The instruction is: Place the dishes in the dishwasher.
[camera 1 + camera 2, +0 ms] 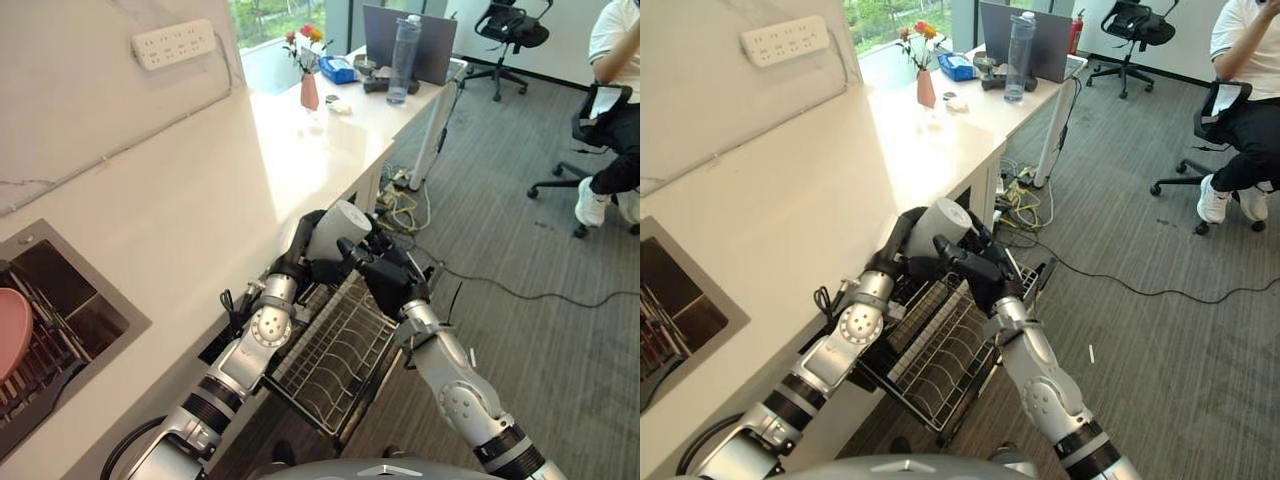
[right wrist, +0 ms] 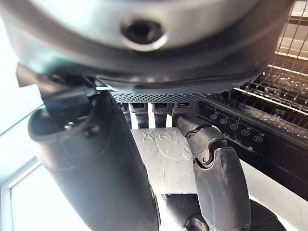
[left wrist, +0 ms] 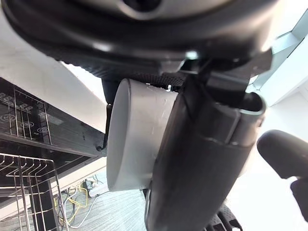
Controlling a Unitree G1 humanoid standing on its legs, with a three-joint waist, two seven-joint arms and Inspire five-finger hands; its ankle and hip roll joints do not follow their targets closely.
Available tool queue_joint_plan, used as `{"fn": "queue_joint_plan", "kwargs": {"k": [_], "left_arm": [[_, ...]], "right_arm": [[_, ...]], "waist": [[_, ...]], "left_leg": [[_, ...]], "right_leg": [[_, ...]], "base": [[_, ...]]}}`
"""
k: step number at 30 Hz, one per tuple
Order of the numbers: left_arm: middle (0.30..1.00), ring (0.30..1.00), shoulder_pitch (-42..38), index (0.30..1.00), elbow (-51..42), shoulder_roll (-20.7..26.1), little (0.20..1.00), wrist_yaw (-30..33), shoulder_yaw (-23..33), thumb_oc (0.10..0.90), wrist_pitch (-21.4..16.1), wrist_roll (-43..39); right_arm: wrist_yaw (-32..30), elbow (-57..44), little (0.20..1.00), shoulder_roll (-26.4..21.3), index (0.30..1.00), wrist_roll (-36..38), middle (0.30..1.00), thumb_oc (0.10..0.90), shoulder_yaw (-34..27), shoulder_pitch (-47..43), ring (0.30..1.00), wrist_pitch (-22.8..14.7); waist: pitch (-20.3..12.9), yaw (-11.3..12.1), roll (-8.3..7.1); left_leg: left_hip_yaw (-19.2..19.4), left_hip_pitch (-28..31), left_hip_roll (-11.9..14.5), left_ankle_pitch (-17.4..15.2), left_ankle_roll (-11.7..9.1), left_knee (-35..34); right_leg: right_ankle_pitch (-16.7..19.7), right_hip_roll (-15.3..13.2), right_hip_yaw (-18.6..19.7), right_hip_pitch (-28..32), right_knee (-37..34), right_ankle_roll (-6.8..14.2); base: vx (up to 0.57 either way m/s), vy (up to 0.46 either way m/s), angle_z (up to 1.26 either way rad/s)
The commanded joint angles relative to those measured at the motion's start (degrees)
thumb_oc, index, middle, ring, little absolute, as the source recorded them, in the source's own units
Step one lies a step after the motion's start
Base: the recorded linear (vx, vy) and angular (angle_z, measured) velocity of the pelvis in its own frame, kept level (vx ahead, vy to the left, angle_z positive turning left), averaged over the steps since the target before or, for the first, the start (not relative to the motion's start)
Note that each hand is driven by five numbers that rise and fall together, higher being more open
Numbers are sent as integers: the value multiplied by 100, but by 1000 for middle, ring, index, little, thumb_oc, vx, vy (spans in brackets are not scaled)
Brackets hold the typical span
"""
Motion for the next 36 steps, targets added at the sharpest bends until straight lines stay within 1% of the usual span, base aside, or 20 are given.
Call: {"fn": "queue_joint_plan", "kwargs": {"k": [1,5,7,10,11,13,17,23,25,27,28,29,32,33,34,35,36], "left_arm": [[300,300,-876,300,101,-94,300,217,-217,400,-406,136],[300,300,-939,300,150,-143,300,242,-322,400,-360,144],[300,300,-1041,300,250,-218,300,263,-442,400,-319,164],[300,300,-1103,300,301,-245,300,280,-514,400,-304,182],[300,300,-1160,300,336,-268,300,273,-572,400,-274,191],[300,300,-1189,300,340,-268,300,270,-583,400,-262,198],[300,300,-1316,300,306,-295,300,282,-679,400,-245,191],[300,300,-1658,300,521,-479,300,353,-970,400,-277,202],[300,300,-1682,300,517,-475,300,329,-1018,400,-290,214],[300,300,-1716,300,488,-458,300,223,-1087,400,-370,236],[300,300,-1718,300,488,-461,300,220,-1086,400,-370,236],[300,300,-1702,300,431,-435,300,130,-1107,400,-416,220],[300,300,-1687,300,384,-425,300,40,-1149,400,-431,222],[300,300,-1696,300,406,-443,300,2,-1181,400,-423,218],[300,300,-1700,300,437,-454,300,-13,-1203,400,-420,204],[300,300,-1705,300,442,-456,300,-12,-1204,400,-423,203],[300,300,-1714,300,463,-461,300,-10,-1217,400,-425,186]], "right_arm": [[15,-344,900,463,900,-47,900,800,-65,-948,900,-717],[-179,-159,900,598,900,-34,900,800,-26,-1182,900,-757],[-334,68,900,755,900,32,900,800,63,-1419,900,-773],[-385,218,900,840,900,102,900,800,156,-1495,900,-749],[-446,344,900,914,900,179,900,800,241,-1556,900,-703],[-469,404,900,937,900,171,900,800,288,-1578,900,-678],[-581,757,900,1076,900,85,900,800,537,-1631,900,-508],[-686,1265,900,1247,900,-48,900,800,636,-1838,900,-486],[-682,1335,900,1217,900,-163,900,800,668,-1898,900,-442],[-493,1398,900,980,900,-650,900,800,708,-1982,900,-218],[-491,1399,900,979,900,-655,900,800,706,-1982,900,-216],[-364,1436,900,822,900,-846,900,800,722,-1994,900,-132],[-258,1451,900,736,900,-884,900,800,743,-2020,900,-93],[-211,1495,580,718,580,-901,580,587,741,-2058,580,-101],[-206,1515,554,717,554,-932,554,569,729,-2103,554,-125],[-204,1520,300,718,300,-933,300,400,726,-2108,300,-127],[-209,1527,300,736,300,-976,300,400,706,-2133,300,-162]], "waist": [[-217,157,-6],[-227,204,-8],[-223,256,-9],[-218,287,-14],[-218,318,-14],[-216,333,-16],[-214,416,-27],[-203,431,-37],[-201,438,-38],[-205,445,-46],[-203,446,-43],[-207,446,-51],[-209,455,-49],[-214,453,-53],[-212,447,-48],[-209,449,-49],[-207,444,-45]], "left_leg": [[387,525,303,-781,-240,76],[353,509,290,-777,-237,69],[308,479,275,-766,-231,74],[285,453,265,-757,-232,74],[260,435,258,-747,-236,71],[245,426,255,-745,-236,71],[195,410,253,-736,-243,60],[164,389,239,-732,-241,54],[165,388,238,-730,-239,55],[160,392,239,-732,-241,48],[159,393,240,-733,-241,48],[157,401,242,-736,-239,45],[155,410,247,-739,-239,44],[152,412,251,-739,-238,45],[154,414,250,-738,-237,44],[155,415,250,-738,-237,44],[150,419,252,-738,-235,43]], "right_leg": [[463,-420,133,-557,-78,527],[475,-433,100,-547,-81,523],[488,-448,66,-533,-77,516],[497,-460,32,-530,-75,518],[506,-478,3,-528,-72,518],[507,-482,-7,-527,-72,516],[519,-502,-75,-506,-77,515],[530,-517,-117,-501,-71,517],[532,-519,-127,-495,-68,517],[530,-526,-144,-485,-71,520],[529,-526,-145,-484,-70,520],[523,-525,-153,-474,-68,517],[513,-522,-160,-455,-70,515],[508,-519,-161,-451,-74,516],[508,-521,-162,-450,-76,518],[508,-521,-162,-449,-76,518],[509,-521,-160,-452,-77,519]], "base": [[-4,3,3],[0,0,0],[-11,4,3],[-18,8,12],[-22,11,16],[-17,8,9],[0,0,0],[-9,3,3],[0,0,0],[0,0,0],[0,0,0],[0,0,0],[6,-4,4],[7,-7,3],[0,0,0],[0,0,0],[0,0,0]]}}
